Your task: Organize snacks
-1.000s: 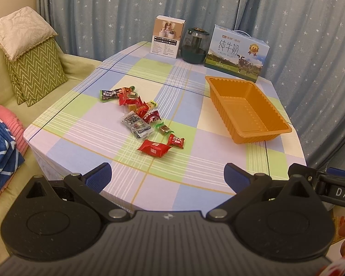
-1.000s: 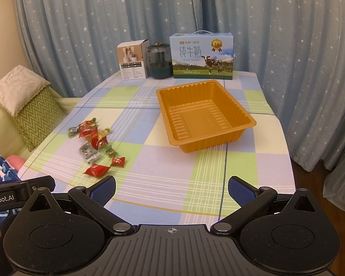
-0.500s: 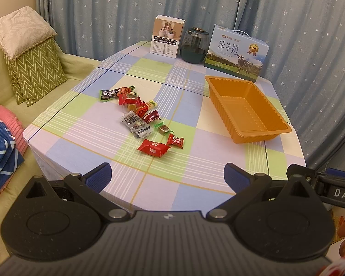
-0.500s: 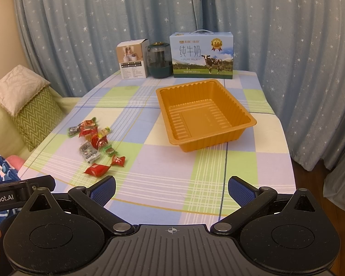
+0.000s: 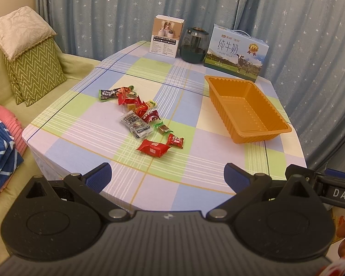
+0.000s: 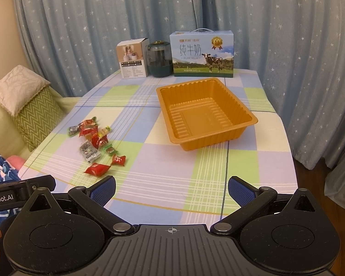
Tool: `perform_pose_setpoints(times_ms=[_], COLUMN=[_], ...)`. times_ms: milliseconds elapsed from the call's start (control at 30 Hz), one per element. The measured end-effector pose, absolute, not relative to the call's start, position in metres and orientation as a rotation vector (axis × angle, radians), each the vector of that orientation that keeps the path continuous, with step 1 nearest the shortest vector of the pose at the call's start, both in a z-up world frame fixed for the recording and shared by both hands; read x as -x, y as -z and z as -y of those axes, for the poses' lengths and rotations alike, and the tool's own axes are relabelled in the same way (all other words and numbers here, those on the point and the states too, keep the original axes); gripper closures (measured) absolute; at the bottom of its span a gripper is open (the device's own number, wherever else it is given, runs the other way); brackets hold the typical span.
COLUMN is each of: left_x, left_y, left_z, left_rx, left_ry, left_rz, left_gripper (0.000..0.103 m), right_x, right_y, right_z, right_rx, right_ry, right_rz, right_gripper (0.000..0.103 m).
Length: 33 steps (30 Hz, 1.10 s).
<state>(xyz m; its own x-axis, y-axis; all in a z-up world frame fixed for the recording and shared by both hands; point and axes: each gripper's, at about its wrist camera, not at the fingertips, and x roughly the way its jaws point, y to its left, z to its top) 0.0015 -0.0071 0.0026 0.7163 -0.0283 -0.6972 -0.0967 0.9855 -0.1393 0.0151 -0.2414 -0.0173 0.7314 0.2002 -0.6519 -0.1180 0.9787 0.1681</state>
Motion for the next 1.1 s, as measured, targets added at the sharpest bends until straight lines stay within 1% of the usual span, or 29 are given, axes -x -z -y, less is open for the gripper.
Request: perform_pose_setpoints(times_ms=[233, 567, 833, 1100], left_x=[-0.012, -0.039, -0.075, -0.104], left_y=[-0.003, 0.005, 0.040, 0.077], left_z=[-0.003, -0.043, -0.067, -0.073], left_rx=[0.177, 0.167, 0.063, 0.000], left_ry=[-0.037, -0.064, -0.012, 0.063], left_rz=[-0.764, -0.748, -0.797, -0.822], left_gripper=[0.000, 0.000, 0.000, 0.000], right_x=[-0.025, -0.050, -0.084, -0.124], right_y=[0.022, 0.035, 0.061, 0.090], right_z=[0.239, 0.224, 0.203, 0.192], right_rx=[-0.129, -0.113, -0.036, 0.040], right_ry=[-0.183, -0.245, -0.329, -0.402], right_rz=[-0.729, -0.708, -0.712, -0.745], right_gripper=[0.000, 0.000, 0.000, 0.000])
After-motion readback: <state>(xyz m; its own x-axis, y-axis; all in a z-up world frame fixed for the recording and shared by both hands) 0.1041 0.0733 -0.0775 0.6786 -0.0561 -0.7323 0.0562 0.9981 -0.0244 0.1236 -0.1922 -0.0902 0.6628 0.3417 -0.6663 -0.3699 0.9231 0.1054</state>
